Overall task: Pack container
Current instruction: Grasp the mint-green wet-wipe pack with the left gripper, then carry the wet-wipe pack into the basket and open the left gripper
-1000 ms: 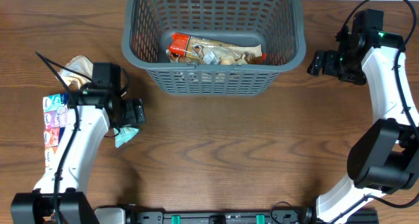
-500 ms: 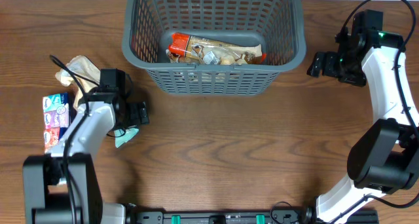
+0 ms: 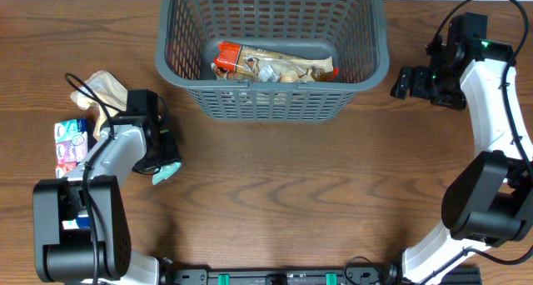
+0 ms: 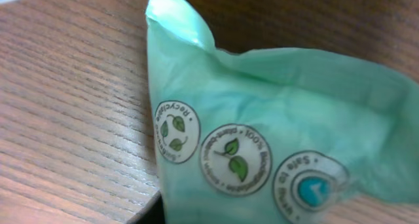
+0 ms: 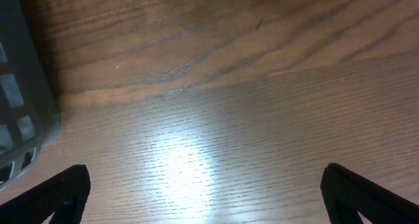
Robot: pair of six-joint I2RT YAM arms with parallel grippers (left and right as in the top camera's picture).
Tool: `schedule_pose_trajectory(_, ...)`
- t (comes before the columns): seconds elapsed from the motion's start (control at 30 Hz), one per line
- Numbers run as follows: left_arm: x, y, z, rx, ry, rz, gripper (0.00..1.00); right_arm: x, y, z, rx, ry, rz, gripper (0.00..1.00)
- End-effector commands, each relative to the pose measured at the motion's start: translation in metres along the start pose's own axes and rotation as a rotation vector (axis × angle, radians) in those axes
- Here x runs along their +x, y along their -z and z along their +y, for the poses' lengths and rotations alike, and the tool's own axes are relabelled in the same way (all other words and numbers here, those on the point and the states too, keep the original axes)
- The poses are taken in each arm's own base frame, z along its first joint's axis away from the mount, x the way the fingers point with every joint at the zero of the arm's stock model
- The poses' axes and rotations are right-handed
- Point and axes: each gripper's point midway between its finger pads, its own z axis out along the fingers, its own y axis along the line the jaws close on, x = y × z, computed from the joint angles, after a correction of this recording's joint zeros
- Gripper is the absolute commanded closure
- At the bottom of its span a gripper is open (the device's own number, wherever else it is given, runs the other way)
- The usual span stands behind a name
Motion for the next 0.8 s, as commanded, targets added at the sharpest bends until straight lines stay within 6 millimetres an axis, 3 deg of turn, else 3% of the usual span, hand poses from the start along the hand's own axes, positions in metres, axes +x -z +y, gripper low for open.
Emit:
schedule_pose_trajectory(0.0,0.006,-0.002,-0.007,0.05,0.01,0.032,0.94,0.003,-0.004,0.004,-0.009,0.024,0.012,0.01)
schedule_pose_trajectory(0.13,-0.004,0.021,-0.015,0.098,0.008,-0.022,0.94,0.002,-0.004,0.004,-0.008,0.032,0.012,0.01)
schedule_pose_trajectory(0.23,-0.02,0.061,-0.018,0.125,0.003,-0.117,0.94,0.002,-0.004,0.004,-0.008,0.035,0.012,0.01)
schedule_pose_trajectory(0.63,-0.077,0.308,-0.02,0.224,-0.042,-0.613,0.94,0.0,-0.004,0.004,-0.009,0.042,0.003,0.01)
schedule_pose_trajectory(0.77,-0.09,0.367,-0.032,0.226,-0.182,-0.754,0.94,0.0,-0.004,0.004,-0.009,0.043,0.003,0.01)
